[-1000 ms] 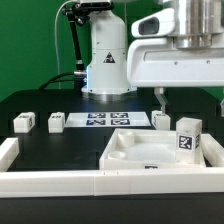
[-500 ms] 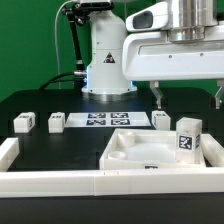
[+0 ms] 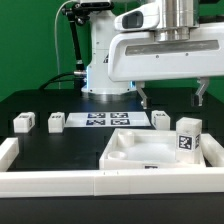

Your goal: Assemble square table

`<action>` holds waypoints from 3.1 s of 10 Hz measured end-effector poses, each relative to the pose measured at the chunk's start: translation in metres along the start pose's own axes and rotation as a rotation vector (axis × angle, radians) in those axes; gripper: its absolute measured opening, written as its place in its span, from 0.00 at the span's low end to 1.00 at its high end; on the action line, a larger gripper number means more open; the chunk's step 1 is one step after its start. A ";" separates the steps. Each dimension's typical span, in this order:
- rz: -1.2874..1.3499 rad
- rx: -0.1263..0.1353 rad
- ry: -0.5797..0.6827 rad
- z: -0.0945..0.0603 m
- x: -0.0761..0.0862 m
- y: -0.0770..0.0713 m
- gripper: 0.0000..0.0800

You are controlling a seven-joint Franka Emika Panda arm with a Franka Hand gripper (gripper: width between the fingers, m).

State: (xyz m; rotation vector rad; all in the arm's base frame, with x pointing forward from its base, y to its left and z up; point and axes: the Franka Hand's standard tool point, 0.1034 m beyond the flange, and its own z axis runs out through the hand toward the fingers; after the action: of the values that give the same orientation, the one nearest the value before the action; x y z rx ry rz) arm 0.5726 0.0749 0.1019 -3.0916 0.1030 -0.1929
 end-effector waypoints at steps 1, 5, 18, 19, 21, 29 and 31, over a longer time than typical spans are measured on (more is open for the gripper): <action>-0.001 -0.001 -0.007 0.001 -0.007 0.000 0.81; -0.071 -0.005 0.004 0.009 -0.037 0.000 0.81; -0.104 -0.009 -0.062 0.023 -0.139 -0.004 0.81; -0.104 -0.010 -0.067 0.023 -0.142 -0.003 0.81; -0.103 -0.010 -0.080 0.024 -0.143 -0.003 0.81; -0.138 0.020 -0.495 0.015 -0.163 -0.017 0.81; -0.131 0.020 -0.618 0.016 -0.166 -0.017 0.81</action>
Offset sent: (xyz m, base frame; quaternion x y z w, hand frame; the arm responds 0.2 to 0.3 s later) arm -0.0335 0.0045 -0.0091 0.0231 0.0224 -0.1128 0.9931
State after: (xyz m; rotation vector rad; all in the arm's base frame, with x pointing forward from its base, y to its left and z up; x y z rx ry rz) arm 0.4116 0.1042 0.0667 -2.9758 -0.1222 0.7444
